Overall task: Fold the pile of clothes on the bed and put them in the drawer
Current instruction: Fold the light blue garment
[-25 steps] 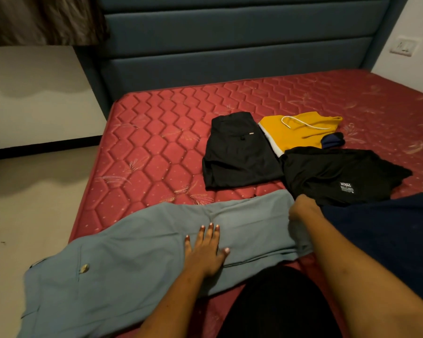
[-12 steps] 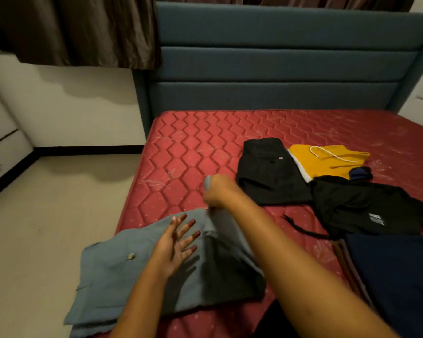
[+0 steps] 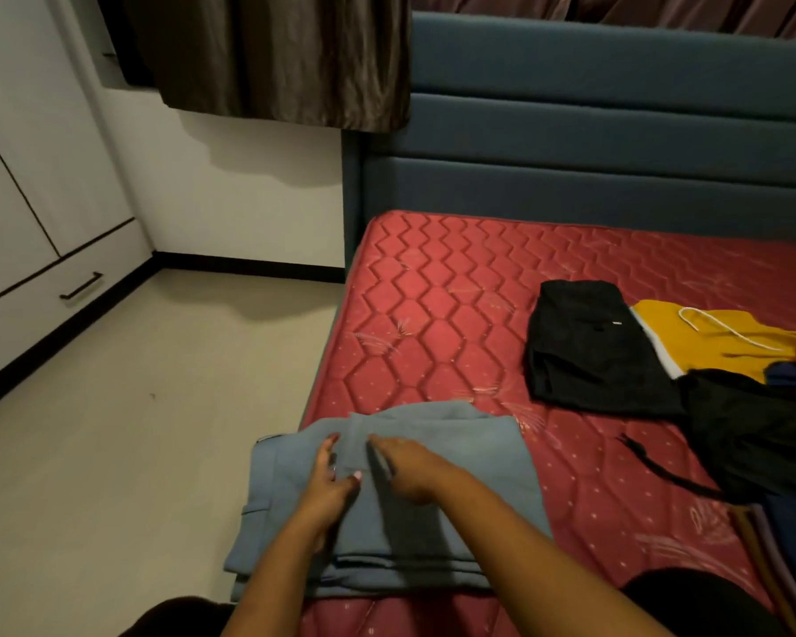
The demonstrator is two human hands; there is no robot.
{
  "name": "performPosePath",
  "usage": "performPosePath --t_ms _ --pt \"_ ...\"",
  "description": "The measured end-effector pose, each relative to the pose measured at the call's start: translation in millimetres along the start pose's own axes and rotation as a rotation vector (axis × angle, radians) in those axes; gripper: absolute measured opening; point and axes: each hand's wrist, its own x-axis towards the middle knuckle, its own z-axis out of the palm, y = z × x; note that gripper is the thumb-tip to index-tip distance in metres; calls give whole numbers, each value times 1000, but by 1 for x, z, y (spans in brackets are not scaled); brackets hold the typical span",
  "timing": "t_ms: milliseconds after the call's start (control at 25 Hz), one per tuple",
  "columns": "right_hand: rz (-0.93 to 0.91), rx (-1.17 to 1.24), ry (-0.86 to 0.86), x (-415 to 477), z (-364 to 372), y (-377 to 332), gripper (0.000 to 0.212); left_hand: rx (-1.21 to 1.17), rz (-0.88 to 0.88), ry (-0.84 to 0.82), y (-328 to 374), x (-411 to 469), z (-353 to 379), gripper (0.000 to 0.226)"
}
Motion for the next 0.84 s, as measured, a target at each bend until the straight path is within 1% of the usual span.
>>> performPosePath --t_ms 80,160,200,280,360,480,560,600,640,720,800,840 --pt "98 -70 19 -4 2 24 80 180 86 17 -2 7 10 59" --pt "161 -97 23 -11 2 39 85 191 84 61 -5 12 11 54" --pt "178 -94 32 -12 1 45 87 184 94 88 -7 14 8 56" --pt "188 -98 51 -9 -3 51 93 176 110 141 -8 13 -9 57" --pt "188 -121 52 1 -6 51 97 194 106 229 -12 10 -34 55" --pt "188 -149 40 18 -6 46 99 446 67 350 -21 10 -64 50" --pt "189 -170 49 28 -6 41 100 566 45 380 -18 9 -68 55" --pt "190 -178 55 32 -7 38 98 611 72 384 -13 11 -64 57" --pt "185 -178 60 36 -8 36 94 681 117 366 -6 14 -59 58" --pt "162 -143 64 41 -11 32 85 878 182 269 9 29 -46 59" --pt "121 -88 68 44 -11 31 73 1066 154 140 20 49 -36 59" --pt "97 -69 74 44 -12 31 67 1128 126 79 22 58 -34 54"
